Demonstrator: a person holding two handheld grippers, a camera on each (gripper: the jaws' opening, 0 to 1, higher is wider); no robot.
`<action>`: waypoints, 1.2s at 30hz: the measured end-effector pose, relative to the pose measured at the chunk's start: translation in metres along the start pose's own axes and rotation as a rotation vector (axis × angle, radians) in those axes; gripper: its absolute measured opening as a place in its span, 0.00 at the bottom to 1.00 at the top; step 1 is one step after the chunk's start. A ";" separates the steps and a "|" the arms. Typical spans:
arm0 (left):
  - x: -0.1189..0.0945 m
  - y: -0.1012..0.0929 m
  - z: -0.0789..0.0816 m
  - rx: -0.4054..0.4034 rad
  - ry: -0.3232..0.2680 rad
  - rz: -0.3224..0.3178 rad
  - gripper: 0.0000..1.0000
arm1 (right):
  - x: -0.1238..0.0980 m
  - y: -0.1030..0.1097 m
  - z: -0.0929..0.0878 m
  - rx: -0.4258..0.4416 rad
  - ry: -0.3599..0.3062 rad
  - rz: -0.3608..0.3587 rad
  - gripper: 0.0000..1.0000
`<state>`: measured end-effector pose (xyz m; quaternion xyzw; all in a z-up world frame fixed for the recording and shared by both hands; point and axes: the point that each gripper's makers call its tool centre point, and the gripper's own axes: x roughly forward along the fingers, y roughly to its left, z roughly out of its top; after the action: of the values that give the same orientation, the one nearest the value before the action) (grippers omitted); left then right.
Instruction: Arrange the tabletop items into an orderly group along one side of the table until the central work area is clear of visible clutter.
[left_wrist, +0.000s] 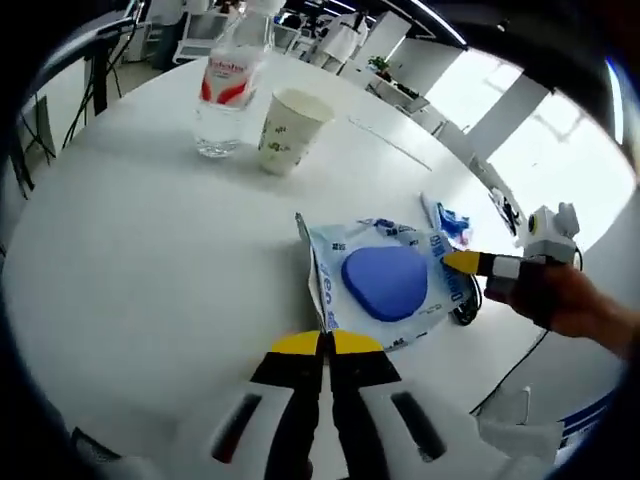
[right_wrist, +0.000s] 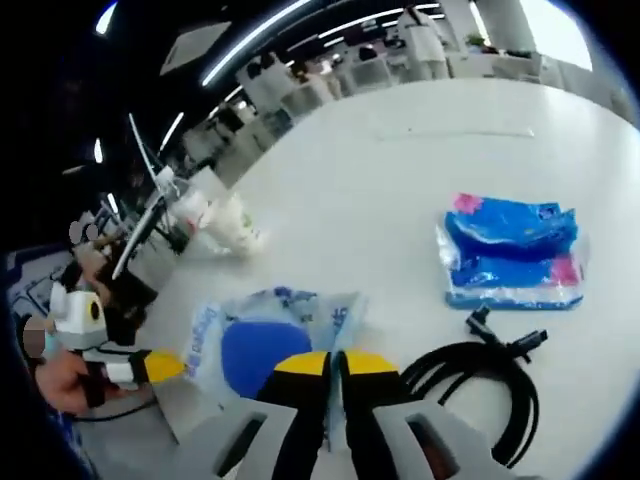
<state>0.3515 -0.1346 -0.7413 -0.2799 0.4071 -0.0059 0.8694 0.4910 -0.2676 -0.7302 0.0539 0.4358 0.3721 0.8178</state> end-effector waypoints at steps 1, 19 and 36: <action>0.003 -0.003 0.002 -0.007 0.000 -0.004 0.00 | 0.001 -0.002 0.007 -0.008 -0.006 -0.001 0.00; 0.054 -0.024 0.047 0.022 0.026 -0.020 0.00 | 0.017 -0.058 0.048 0.002 -0.049 -0.064 0.00; 0.082 -0.009 0.103 -0.176 -0.120 -0.010 0.00 | 0.022 -0.068 0.060 0.065 -0.117 -0.106 0.00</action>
<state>0.4816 -0.1122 -0.7411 -0.3571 0.3517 0.0422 0.8643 0.5820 -0.2877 -0.7358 0.0792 0.4012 0.3102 0.8582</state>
